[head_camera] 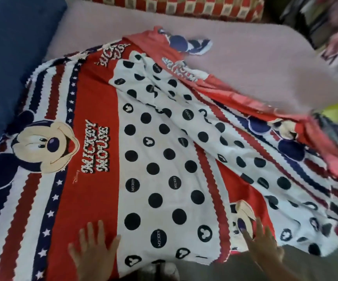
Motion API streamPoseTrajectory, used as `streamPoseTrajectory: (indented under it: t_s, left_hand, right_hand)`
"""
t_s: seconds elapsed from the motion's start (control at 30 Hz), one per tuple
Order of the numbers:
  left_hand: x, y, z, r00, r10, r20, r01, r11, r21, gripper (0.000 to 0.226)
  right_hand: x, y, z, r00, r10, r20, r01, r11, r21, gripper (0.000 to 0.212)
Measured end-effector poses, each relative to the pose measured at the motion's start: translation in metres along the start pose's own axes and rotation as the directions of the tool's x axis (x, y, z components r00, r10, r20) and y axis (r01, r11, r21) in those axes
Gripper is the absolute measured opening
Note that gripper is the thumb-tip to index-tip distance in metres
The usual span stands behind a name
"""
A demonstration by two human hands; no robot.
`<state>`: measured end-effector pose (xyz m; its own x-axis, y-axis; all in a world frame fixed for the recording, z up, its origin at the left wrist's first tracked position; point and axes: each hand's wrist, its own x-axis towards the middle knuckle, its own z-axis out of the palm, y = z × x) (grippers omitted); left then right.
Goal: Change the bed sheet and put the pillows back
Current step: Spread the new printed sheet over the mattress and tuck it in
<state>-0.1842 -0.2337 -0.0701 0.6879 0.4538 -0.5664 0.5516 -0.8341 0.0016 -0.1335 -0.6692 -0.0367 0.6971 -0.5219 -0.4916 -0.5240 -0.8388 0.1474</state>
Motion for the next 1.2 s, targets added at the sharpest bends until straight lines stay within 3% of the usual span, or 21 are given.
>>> streamPoseTrajectory:
  t_s: [0.1, 0.27, 0.4, 0.67, 1.0, 1.1, 1.2]
  left_hand:
    - [0.006, 0.068, -0.040, 0.982, 0.187, -0.034, -0.186, 0.982, 0.030, 0.077]
    - [0.008, 0.166, -0.077, 0.887, 0.450, -0.101, -0.439, 0.891, 0.114, 0.075]
    - [-0.002, 0.252, -0.089, 0.816, 0.576, -0.056, -0.562, 0.811, 0.161, 0.075]
    - [-0.066, 0.443, -0.074, 0.664, 0.745, -0.064, -0.683, 0.638, 0.354, 0.079]
    - [-0.113, 0.619, -0.045, 0.596, 0.803, 0.002, -0.735, 0.545, 0.403, 0.078]
    - [-0.103, 0.655, -0.046, 0.570, 0.822, -0.003, -0.749, 0.520, 0.411, 0.081]
    - [-0.083, 0.689, -0.048, 0.551, 0.835, -0.008, -0.755, 0.502, 0.422, 0.084]
  right_hand:
    - [0.004, -0.016, -0.028, 1.000, -0.022, 0.008, 0.020, 0.983, 0.185, 0.083]
    - [0.017, 0.012, -0.057, 0.994, 0.102, -0.038, -0.079, 0.916, 0.393, 0.081]
    - [0.035, 0.068, -0.080, 0.974, 0.222, -0.037, -0.165, 0.819, 0.550, 0.088]
    - [0.094, 0.212, -0.107, 0.954, 0.292, -0.060, -0.174, 0.708, 0.685, 0.091]
    - [0.196, 0.318, -0.146, 0.964, 0.265, -0.005, -0.185, 0.687, 0.702, 0.095]
    - [0.226, 0.319, -0.153, 0.970, 0.241, 0.014, -0.164, 0.616, 0.771, 0.098]
    - [0.257, 0.317, -0.161, 0.967, 0.248, 0.063, -0.176, 0.465, 0.867, 0.097]
